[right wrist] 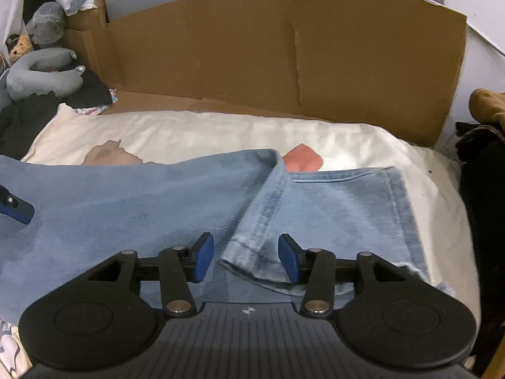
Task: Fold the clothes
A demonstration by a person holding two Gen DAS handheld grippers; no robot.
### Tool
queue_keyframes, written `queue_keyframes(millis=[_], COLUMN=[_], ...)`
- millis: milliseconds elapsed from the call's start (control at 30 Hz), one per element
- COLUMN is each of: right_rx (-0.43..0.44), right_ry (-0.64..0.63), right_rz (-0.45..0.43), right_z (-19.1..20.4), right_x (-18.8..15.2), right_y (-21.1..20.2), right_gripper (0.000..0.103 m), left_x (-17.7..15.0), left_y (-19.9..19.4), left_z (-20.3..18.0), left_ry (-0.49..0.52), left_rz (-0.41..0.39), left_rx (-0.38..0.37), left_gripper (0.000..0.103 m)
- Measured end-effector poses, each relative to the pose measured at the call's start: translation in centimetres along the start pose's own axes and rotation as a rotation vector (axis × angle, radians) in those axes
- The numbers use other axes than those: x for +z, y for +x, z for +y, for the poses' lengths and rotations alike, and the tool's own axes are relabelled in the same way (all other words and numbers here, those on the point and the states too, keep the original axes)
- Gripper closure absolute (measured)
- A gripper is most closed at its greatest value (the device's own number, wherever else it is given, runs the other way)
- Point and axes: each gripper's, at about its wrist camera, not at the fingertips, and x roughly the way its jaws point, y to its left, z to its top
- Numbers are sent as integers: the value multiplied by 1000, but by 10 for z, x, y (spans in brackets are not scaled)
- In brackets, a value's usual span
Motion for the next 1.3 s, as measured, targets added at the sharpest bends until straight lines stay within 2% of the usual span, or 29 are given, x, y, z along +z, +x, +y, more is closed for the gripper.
queue_keyframes(millis=[100,167,267,467,567,667,700,733,800,1033,1300], right_rx=[-17,-74,-154,-240,-222,-182,-167,-158,-153,-191,-175], right_ry=[-34,-83,-105,-110,-113,-130,-146,-163,-181,-127,-11], right_rz=[21,28,2,-66,-70,-23,-9,0,-5,-14,-11], right_z=[12,21,22,16,15,15,16,18,17,-27,-66], right_x=[-6,-8,-8,-4,-3,-5,-5,-4,2,40,58], right_y=[9,14,16,-1,-4,5,8,9,6,-2,15], right_gripper=[48,48,48,48,50,60,75,84,91,91,90], left_x=[1,0,-2,-7,-8,-7,-7,-7,-7,-6,-6], left_y=[1,1,1,2,4,4,4,4,3,1,4], left_z=[1,2,6,14,15,15,15,15,15,21,19], left_ry=[2,-6,-20,-35,-38,-39,-38,-35,-31,-48,-37], left_rz=[-6,-8,-10,-10,-10,-10,-10,-11,-11,-9,-4], left_rx=[2,2,5,6,3,2,1,0,-2,-9,-6], left_gripper=[56,56,55,55,55,55,55,55,55,55,55])
